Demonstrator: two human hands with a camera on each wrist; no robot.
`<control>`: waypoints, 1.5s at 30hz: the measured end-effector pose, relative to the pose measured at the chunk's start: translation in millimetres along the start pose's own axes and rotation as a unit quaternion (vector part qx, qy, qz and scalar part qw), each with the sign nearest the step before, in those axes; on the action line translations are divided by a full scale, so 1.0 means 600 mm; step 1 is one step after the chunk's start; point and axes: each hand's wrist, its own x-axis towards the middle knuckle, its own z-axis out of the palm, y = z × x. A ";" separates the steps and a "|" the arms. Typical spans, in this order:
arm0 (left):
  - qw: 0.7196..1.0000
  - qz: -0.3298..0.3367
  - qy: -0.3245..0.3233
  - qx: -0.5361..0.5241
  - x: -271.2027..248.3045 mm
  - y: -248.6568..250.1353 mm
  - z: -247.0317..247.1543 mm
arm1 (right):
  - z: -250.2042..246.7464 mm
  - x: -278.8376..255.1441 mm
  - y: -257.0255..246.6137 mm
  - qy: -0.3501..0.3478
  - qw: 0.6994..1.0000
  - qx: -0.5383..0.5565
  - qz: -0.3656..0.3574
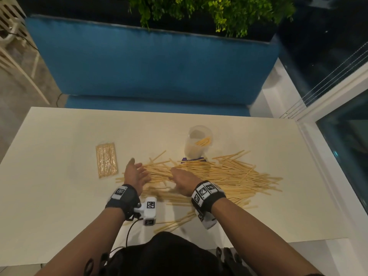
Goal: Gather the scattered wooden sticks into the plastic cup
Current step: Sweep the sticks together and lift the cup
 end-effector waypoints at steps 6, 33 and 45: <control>0.990 0.036 -0.005 0.137 -0.003 -0.016 0.038 | -0.006 0.007 -0.027 -0.004 0.999 -0.046 -0.013; 0.989 -0.021 -0.048 0.137 -0.052 -0.030 0.068 | -0.046 0.001 -0.081 0.076 0.973 -0.216 0.020; 0.979 0.002 -0.096 0.181 -0.052 -0.032 0.084 | -0.037 -0.003 -0.080 0.105 0.981 -0.163 0.027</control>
